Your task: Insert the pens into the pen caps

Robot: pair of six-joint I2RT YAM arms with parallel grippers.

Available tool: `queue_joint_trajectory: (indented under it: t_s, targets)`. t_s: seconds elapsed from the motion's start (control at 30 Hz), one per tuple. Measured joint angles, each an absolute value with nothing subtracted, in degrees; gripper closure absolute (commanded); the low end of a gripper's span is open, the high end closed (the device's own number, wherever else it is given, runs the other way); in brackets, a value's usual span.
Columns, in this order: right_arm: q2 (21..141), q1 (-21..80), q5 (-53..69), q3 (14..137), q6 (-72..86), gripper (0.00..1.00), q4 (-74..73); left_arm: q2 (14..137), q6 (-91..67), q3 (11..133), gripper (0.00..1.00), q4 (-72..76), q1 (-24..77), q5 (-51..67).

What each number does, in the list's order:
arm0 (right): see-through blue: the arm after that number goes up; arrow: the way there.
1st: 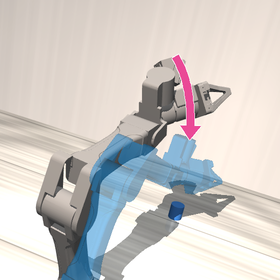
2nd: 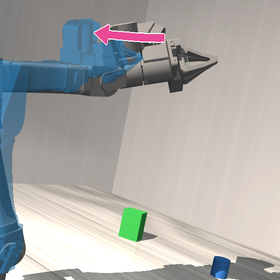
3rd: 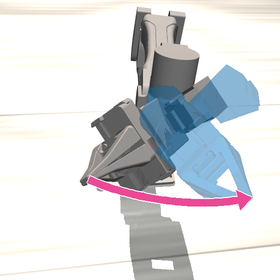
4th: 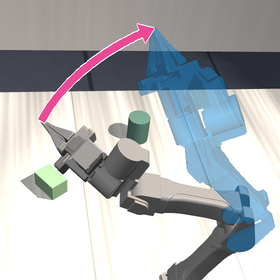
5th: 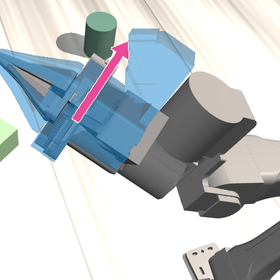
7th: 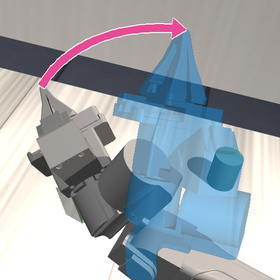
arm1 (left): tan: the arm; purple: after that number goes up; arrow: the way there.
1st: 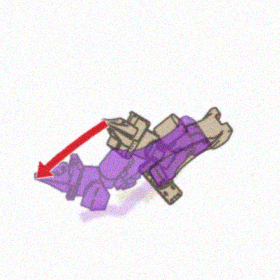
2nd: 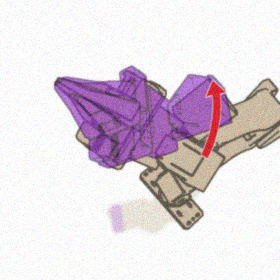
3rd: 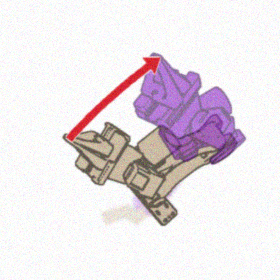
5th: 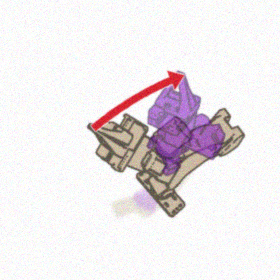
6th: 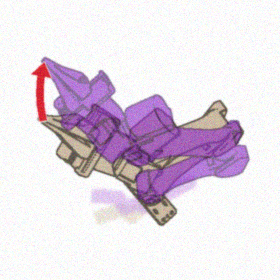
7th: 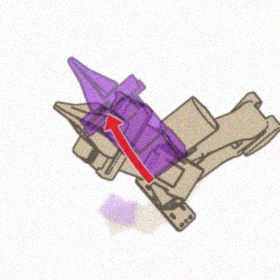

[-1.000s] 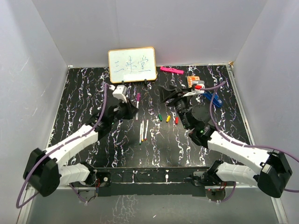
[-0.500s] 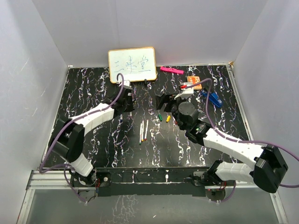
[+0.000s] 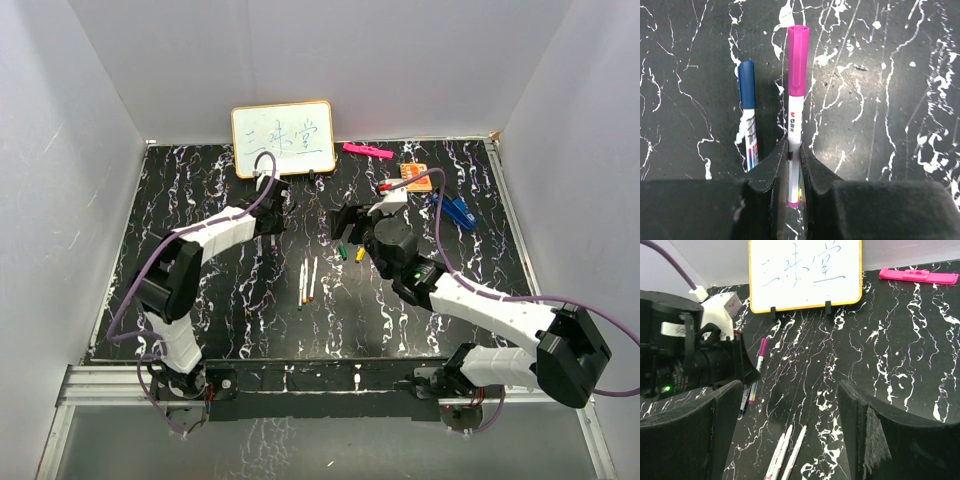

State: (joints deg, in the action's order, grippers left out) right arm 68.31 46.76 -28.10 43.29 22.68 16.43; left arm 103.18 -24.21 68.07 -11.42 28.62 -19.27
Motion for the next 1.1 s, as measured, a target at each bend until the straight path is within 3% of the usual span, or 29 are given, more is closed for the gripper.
queue_joint_trajectory:
  t_s: [0.4, 0.6, 0.7, 0.9, 1.0, 1.1]
  targets:
    - [68.66, 46.76, -26.98, 43.29, 23.14, 0.26, 16.43, 109.45, -23.97, 69.80, 0.98, -13.04, 27.86, -20.78]
    - [69.01, 46.76, -26.68, 43.29, 23.75, 0.25, 16.36, 109.58, -24.05, 70.70, 0.88, -14.09, 27.86, -20.80]
    - [69.08, 46.76, -26.59, 43.29, 24.01, 0.25, 16.36, 110.39, -24.12, 71.20, 0.77, -14.50, 27.86, -20.78]
    - [69.56, 46.76, -26.57, 43.29, 24.12, 0.24, 16.32, 110.96, -24.47, 71.68, 0.74, -15.29, 27.86, -20.86]
    - [69.63, 46.76, -26.65, 43.29, 24.12, 0.18, 16.32, 110.98, -24.49, 71.68, 0.74, -15.46, 27.86, -20.86]
    - [69.63, 46.76, -27.22, 43.29, 24.21, 0.03, 16.32, 110.98, -24.51, 71.70, 0.72, -15.44, 27.86, -20.78]
